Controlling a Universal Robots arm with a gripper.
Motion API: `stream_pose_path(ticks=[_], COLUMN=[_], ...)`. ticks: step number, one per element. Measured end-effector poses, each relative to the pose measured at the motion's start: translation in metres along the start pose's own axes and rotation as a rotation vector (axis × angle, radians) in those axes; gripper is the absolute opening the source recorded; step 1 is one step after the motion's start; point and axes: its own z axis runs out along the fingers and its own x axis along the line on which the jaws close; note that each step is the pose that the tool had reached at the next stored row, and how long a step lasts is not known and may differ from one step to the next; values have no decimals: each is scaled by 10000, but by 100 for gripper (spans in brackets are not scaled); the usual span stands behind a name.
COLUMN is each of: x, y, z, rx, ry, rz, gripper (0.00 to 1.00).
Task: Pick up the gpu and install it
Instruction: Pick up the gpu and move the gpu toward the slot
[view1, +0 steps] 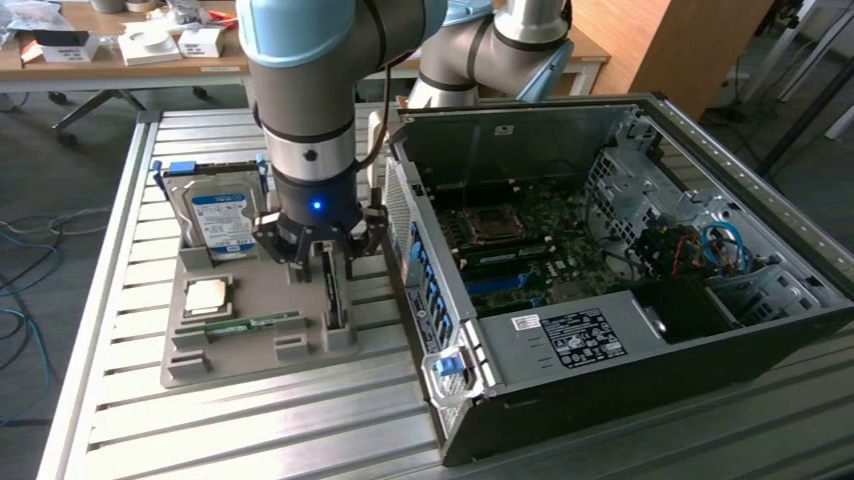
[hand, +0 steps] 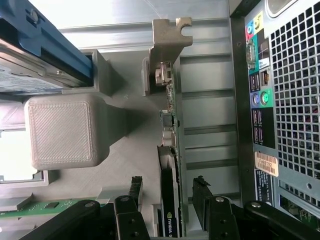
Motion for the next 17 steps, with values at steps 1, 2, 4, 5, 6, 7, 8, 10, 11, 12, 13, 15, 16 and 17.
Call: stream_pose_path(ticks=[1,2,4,5,6,7,8,10,11,12,13,15,16,17], x=[0,0,1,0,0,0,0,0,-1,0,0,2,1,1], y=[0,-1,-1,-1,-1,-1,-1,0,2,4,6,10,12,12], z=[5,6,7,7,8,8,8,9,11,11,11,11,12,12], rx=[1,3,4,3,2,1,1,1,-2,-1,0,2,1,1], ry=[0,2,3,2,1,1,1,0,-2,-2,-1,1,0,0], rz=[0,0,0,0,0,0,0,1,-1,-1,-1,0,0,-1], gripper=[53,53,53,53,53,53,53,53,53,53,53,53,53,53])
